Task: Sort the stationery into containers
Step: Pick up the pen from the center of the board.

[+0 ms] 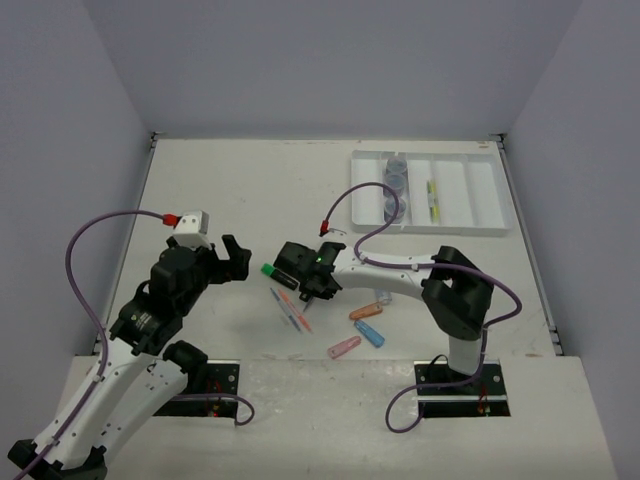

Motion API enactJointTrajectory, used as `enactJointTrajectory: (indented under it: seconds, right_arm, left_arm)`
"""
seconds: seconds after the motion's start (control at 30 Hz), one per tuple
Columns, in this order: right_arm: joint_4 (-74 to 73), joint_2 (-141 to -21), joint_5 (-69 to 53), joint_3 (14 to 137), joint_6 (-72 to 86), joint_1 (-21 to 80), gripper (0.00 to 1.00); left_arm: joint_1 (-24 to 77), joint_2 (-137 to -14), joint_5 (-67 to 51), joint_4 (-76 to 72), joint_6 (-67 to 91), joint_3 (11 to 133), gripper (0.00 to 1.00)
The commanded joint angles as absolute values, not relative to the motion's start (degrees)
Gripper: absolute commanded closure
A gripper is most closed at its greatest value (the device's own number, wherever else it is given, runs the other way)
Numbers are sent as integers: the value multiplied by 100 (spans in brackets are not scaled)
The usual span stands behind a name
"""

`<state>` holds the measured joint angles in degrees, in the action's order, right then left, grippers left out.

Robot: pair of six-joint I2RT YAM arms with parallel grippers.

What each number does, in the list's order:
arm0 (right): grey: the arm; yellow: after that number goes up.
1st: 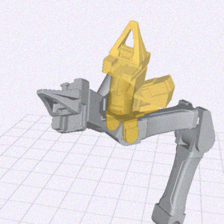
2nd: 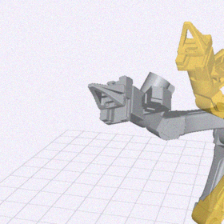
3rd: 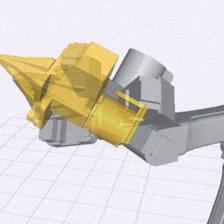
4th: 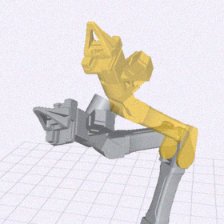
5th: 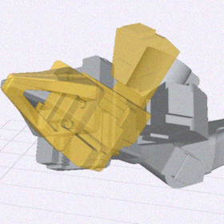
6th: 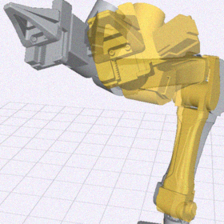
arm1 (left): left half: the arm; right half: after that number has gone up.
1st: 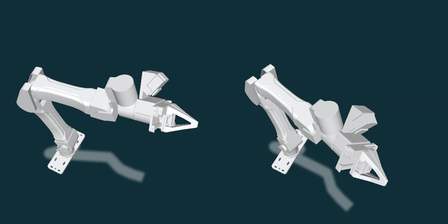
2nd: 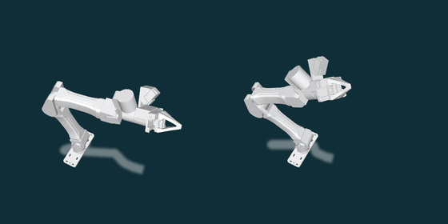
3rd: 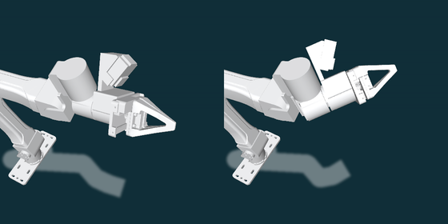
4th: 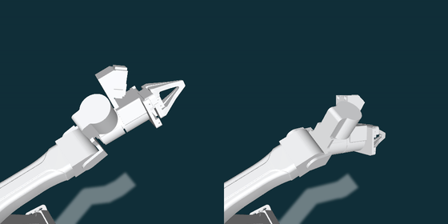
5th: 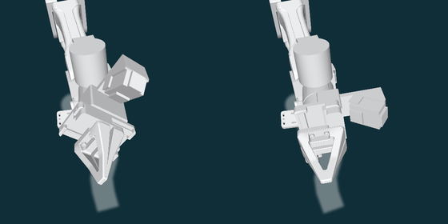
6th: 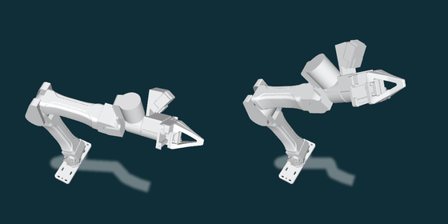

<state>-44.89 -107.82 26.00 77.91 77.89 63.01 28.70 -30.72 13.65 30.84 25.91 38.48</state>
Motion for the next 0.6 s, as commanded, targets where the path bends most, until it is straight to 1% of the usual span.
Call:
enactJointTrajectory:
  seconds: [0.0, 0.2, 0.33, 0.57]
  right_arm:
    - [-4673, -10852, 2869, 7881, 8206, 6346, 69]
    - [-4755, -11049, 2986, 7973, 8266, 6298, 68]
    - [-4755, -11100, 2997, 7997, 8314, 6275, 71]
    - [-4740, -11256, 3036, 8055, 8310, 6141, 72]
  left_arm:
    - [2912, -3029, 1327, 2842, 2452, 3894, 0]
    - [2924, -3023, 1342, 2848, 2452, 3896, 0]
    - [2927, -3067, 1345, 2848, 2452, 3902, 0]
    - [2940, -3094, 1341, 2848, 2452, 3894, 0]
